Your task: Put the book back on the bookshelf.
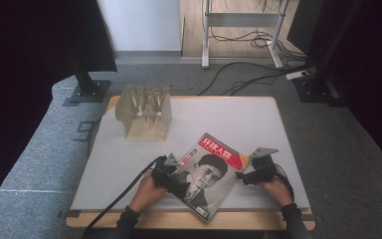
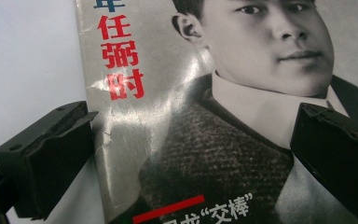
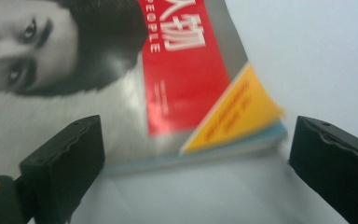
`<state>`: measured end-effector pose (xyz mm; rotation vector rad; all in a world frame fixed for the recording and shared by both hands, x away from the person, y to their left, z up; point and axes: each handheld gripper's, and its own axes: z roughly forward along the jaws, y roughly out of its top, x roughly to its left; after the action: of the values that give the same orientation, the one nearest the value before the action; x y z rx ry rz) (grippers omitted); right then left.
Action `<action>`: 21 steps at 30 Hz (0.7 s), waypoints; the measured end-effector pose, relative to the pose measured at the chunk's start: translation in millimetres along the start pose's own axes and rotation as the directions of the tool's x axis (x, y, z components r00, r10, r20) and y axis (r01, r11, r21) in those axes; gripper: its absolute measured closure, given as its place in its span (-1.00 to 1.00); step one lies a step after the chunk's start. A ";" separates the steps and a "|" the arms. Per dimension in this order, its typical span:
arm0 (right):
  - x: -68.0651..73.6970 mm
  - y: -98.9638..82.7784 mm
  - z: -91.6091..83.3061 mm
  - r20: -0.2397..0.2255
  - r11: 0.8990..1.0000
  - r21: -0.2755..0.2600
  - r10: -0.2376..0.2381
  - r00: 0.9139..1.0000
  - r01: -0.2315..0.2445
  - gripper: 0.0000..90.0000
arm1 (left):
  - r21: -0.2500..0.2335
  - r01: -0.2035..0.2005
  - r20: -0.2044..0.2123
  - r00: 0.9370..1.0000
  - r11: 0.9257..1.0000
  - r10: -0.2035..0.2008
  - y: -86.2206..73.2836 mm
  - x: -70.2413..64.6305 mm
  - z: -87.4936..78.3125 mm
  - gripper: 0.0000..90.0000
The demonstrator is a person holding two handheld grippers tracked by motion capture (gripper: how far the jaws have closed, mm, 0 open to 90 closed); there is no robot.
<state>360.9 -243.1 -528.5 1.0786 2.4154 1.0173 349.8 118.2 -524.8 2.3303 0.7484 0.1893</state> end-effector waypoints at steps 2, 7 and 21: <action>3.7 -5.8 -3.0 0.008 1.000 0.012 -0.001 1.000 0.001 -1.00 | 0.005 0.005 -0.003 1.000 1.000 -0.005 -1.2 -5.0 -1.3 -1.00; 1.5 -8.0 -0.8 0.014 1.000 0.007 0.008 1.000 -0.009 -1.00 | 0.014 0.009 0.026 1.000 1.000 -0.009 -4.1 -7.1 -5.7 -1.00; -5.7 7.2 12.2 0.061 1.000 0.024 0.014 0.998 -0.015 -1.00 | 0.040 0.106 -0.140 0.985 0.994 -0.099 -22.7 55.0 -35.1 -1.00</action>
<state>374.8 -238.1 -532.0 1.1205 2.3812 0.9475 373.2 182.6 -516.2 2.3344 0.9484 0.2923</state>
